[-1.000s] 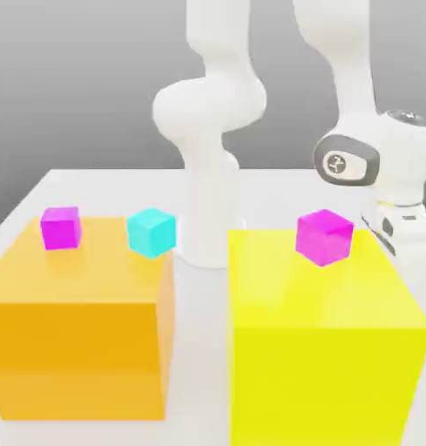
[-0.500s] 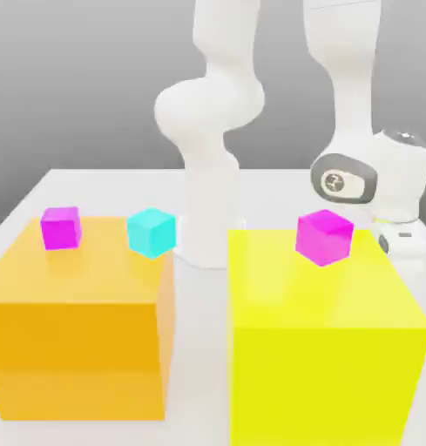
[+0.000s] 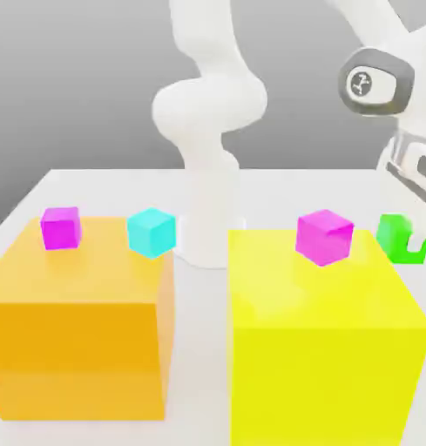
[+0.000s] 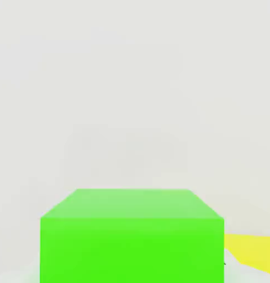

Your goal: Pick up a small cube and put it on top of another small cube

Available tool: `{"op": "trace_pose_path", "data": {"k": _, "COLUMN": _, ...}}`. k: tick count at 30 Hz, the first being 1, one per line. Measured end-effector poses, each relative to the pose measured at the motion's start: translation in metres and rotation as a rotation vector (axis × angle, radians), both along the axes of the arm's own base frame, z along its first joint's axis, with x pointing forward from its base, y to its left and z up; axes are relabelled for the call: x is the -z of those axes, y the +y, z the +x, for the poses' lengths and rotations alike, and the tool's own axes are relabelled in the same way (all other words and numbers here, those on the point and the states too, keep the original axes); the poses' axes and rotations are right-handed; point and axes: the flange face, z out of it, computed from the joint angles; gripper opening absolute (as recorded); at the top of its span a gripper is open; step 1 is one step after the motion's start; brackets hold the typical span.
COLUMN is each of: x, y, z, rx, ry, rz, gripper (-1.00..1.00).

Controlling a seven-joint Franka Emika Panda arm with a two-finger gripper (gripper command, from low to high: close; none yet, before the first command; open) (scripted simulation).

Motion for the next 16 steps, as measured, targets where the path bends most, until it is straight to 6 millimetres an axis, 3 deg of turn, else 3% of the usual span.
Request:
{"op": "trace_pose_path", "data": {"k": 4, "x": -0.062, "y": -0.051, "z": 0.03, "rx": 0.038, "ry": 0.0, "rz": 0.005, "gripper": -1.0}}
{"op": "trace_pose_path", "data": {"k": 7, "x": -0.108, "y": -0.097, "z": 0.042, "rx": 0.067, "ry": 0.001, "rz": 0.017, "gripper": -1.0}}
{"op": "trace_pose_path", "data": {"k": 9, "x": -0.108, "y": -0.115, "z": 0.043, "rx": 0.071, "ry": 0.004, "rz": 0.045, "gripper": -1.0}}
{"op": "trace_pose_path", "data": {"k": 12, "x": -0.071, "y": -0.12, "z": 0.044, "rx": 0.072, "ry": 0.004, "rz": 0.053, "gripper": -1.0}}
{"op": "trace_pose_path", "data": {"k": 13, "x": -0.061, "y": -0.121, "z": 0.043, "rx": 0.072, "ry": 0.005, "rz": 0.054, "gripper": 1.0}}
{"op": "trace_pose_path", "data": {"k": 16, "x": -0.061, "y": -0.121, "z": 0.043, "rx": 0.072, "ry": 0.005, "rz": 0.054, "gripper": 1.0}}
